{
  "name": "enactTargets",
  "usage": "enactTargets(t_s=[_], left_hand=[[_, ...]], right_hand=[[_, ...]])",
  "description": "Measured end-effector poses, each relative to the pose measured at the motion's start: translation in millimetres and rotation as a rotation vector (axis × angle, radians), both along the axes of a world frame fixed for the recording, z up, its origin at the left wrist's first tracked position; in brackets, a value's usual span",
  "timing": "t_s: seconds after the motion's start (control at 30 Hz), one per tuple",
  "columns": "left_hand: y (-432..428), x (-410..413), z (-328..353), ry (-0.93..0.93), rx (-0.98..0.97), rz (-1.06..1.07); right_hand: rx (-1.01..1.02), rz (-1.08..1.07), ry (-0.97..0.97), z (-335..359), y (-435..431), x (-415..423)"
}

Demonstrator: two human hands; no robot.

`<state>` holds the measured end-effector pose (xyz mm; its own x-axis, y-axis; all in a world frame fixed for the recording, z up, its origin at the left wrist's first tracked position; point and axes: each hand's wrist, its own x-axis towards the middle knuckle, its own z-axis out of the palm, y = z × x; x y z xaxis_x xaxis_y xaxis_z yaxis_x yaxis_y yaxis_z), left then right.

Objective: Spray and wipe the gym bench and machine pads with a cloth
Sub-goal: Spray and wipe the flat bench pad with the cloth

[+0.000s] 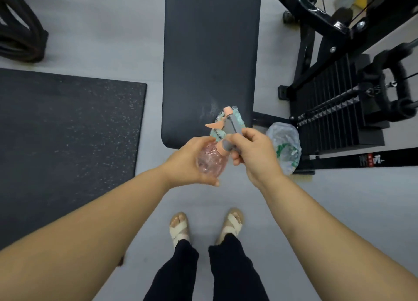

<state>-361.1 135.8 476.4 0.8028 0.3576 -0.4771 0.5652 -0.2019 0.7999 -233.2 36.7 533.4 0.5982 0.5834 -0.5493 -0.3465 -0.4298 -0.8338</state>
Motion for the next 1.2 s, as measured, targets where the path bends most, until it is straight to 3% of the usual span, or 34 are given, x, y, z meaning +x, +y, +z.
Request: enactTargets(t_s=[0.1, 0.23, 0.4, 0.67, 0.8, 0.93, 1.07, 1.2], left_hand=[[-6, 7, 3, 0.037, 0.016, 0.029], [-2, 16, 14, 0.028, -0.132, 0.22], [8, 48, 35, -0.007, -0.196, 0.166], [36, 74, 28, 0.002, -0.275, 0.141], [60, 73, 17, 0.101, -0.41, 0.091], [102, 77, -4, 0.193, -0.225, -0.08], [169, 77, -23, 0.259, -0.083, 0.218], [236, 73, -40, 0.4, 0.057, 0.143]], right_hand=[[0.034, -0.133, 0.069, -1, 0, -1], [0.057, 0.152, 0.014, -7, 3, 15], [0.105, 0.381, 0.058, 2, 39, 45], [0.213, 0.38, -0.074, -10, 77, 74], [0.05, 0.222, 0.034, -33, 95, 77], [-0.154, 0.335, 0.028, -48, 131, 83], [-0.254, 0.255, 0.076, -66, 175, 91], [-0.387, 0.29, 0.048, -79, 211, 78]])
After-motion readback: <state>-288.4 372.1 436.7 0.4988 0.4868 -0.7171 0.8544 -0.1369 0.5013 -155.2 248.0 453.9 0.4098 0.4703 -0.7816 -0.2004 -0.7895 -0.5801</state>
